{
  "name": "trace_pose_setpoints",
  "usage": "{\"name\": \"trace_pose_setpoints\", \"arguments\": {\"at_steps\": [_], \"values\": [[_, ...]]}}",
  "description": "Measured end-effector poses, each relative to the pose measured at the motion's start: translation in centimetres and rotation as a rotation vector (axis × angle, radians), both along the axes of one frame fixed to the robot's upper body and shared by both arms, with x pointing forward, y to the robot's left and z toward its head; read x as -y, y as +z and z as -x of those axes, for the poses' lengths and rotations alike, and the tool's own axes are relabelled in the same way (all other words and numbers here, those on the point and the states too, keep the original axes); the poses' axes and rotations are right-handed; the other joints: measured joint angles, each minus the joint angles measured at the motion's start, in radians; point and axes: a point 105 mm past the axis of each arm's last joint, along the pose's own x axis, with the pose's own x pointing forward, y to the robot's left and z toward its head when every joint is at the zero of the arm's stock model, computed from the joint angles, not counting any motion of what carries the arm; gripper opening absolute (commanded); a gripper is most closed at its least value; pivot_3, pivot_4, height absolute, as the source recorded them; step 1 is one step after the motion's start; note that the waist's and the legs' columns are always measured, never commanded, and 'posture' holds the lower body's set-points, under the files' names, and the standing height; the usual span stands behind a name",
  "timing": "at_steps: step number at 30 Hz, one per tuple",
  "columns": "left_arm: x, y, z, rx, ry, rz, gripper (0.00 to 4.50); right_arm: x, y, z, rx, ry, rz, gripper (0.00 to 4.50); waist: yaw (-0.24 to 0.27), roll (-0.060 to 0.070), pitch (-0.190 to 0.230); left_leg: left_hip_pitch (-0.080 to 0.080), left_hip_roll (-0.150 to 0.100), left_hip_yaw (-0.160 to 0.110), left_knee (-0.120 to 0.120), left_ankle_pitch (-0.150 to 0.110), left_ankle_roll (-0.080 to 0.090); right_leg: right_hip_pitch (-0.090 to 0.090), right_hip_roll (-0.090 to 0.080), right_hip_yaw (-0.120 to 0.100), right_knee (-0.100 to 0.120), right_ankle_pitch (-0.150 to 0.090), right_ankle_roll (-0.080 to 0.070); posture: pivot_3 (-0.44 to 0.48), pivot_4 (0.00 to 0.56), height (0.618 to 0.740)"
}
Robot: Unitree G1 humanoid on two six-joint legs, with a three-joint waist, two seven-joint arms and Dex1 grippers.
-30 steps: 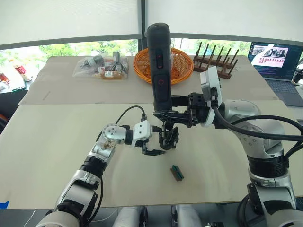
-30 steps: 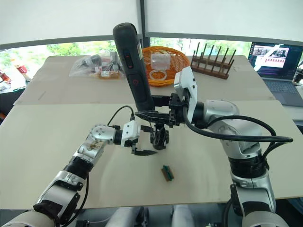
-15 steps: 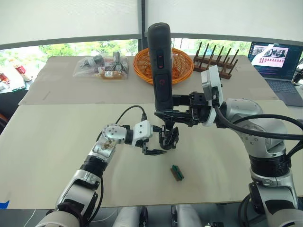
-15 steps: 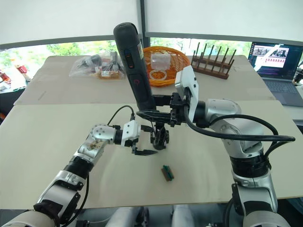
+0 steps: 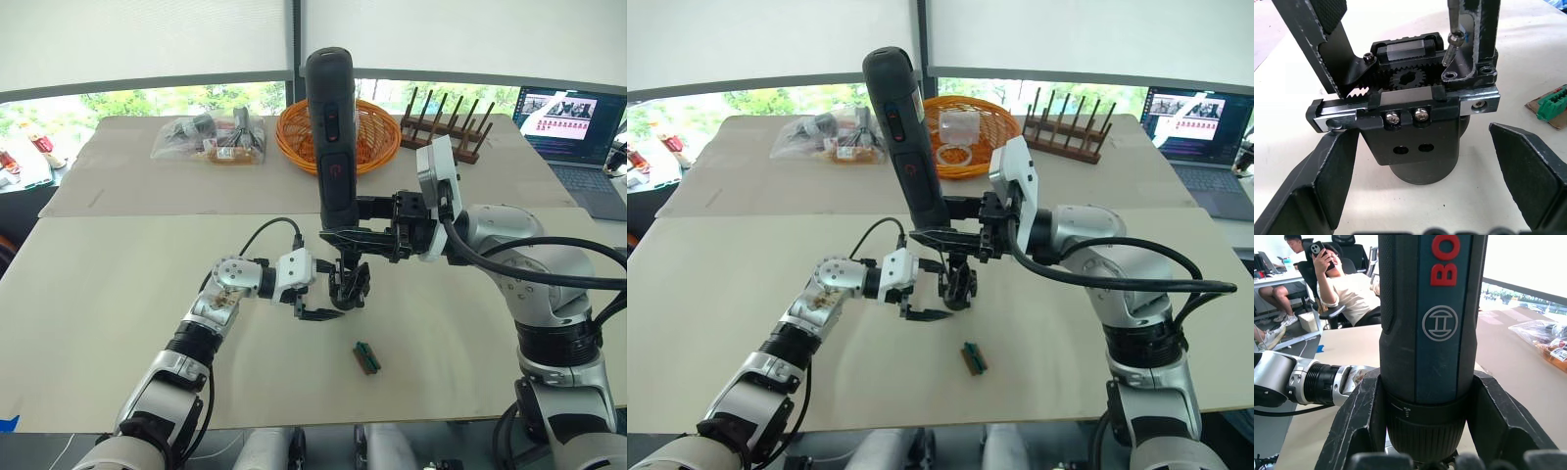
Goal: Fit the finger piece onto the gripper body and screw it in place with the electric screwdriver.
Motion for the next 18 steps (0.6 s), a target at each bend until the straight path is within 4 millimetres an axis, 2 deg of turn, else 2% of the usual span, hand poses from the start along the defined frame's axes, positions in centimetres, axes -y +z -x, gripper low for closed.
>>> {"name": "trace_pose_setpoints", "arguments": {"at_steps": [18], "values": [[0.02,-0.02,-0.02,-0.002,0.0,0.0,4.5,0.07,-0.46,-0.01,-0.029,-0.003,0.001,1.89,0.0,0.0,0.0,0.0,0.0,0.0,0.0,0.0,0.0,0.0,0.0,0.0,0.0,0.0,0.0,0.0,0.15,0.74]]}}
